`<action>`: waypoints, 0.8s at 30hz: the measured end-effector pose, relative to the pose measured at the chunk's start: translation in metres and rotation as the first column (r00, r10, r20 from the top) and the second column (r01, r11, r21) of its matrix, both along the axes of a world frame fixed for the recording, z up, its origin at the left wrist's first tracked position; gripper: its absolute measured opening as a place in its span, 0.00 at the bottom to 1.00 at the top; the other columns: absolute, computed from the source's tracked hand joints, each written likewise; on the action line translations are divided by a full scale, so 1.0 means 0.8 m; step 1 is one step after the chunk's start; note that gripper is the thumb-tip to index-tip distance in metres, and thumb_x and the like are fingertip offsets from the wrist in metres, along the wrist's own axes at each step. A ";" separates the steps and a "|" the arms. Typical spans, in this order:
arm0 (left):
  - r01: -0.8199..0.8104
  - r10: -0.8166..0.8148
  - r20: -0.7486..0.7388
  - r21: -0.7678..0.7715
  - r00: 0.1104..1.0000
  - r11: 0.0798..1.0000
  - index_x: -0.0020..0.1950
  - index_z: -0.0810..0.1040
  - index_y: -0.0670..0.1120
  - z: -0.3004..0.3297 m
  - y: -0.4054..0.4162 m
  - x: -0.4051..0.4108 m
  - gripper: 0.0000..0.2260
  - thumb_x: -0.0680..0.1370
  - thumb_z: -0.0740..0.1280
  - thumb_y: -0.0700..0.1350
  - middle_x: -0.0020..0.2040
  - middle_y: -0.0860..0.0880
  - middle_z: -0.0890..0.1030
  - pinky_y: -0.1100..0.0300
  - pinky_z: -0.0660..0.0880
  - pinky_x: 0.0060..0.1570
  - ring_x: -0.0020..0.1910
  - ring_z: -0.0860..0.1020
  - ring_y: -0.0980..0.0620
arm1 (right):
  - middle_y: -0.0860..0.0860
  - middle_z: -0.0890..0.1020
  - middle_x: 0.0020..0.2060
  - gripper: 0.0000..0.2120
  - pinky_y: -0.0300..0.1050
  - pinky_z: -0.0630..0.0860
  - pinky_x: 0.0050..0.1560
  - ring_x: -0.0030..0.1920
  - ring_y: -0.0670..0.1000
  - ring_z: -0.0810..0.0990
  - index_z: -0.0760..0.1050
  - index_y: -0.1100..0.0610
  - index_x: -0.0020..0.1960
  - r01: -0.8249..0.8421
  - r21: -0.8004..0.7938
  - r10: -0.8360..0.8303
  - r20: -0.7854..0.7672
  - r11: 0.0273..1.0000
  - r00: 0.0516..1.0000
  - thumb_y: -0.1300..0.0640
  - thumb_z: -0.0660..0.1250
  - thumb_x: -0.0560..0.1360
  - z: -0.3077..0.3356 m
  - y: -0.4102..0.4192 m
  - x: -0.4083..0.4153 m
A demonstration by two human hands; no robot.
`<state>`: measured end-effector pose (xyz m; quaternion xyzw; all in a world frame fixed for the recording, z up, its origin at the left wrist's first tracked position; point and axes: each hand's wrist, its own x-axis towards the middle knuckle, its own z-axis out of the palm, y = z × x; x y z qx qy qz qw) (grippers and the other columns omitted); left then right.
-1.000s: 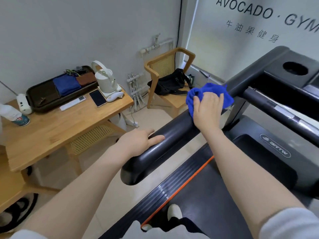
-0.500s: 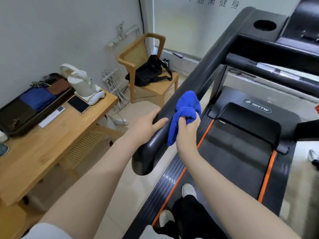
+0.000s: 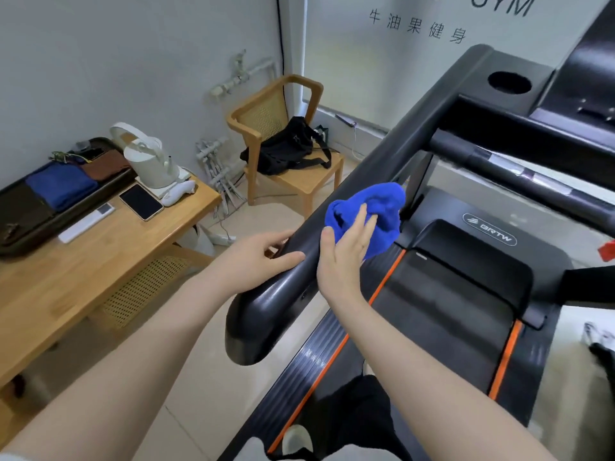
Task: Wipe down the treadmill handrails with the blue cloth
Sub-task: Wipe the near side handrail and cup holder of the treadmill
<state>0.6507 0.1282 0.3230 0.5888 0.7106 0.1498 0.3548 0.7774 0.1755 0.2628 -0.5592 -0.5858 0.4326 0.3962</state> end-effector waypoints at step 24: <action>-0.172 0.128 -0.165 -0.286 0.978 0.943 0.56 0.75 0.52 0.016 0.175 0.067 0.26 0.65 0.69 0.66 0.47 0.51 0.80 0.59 0.74 0.44 0.43 0.77 0.54 | 0.48 0.73 0.28 0.21 0.48 0.72 0.37 0.34 0.53 0.74 0.69 0.55 0.35 -0.936 0.030 0.391 0.904 0.350 0.175 0.43 0.50 0.78 0.066 0.287 0.034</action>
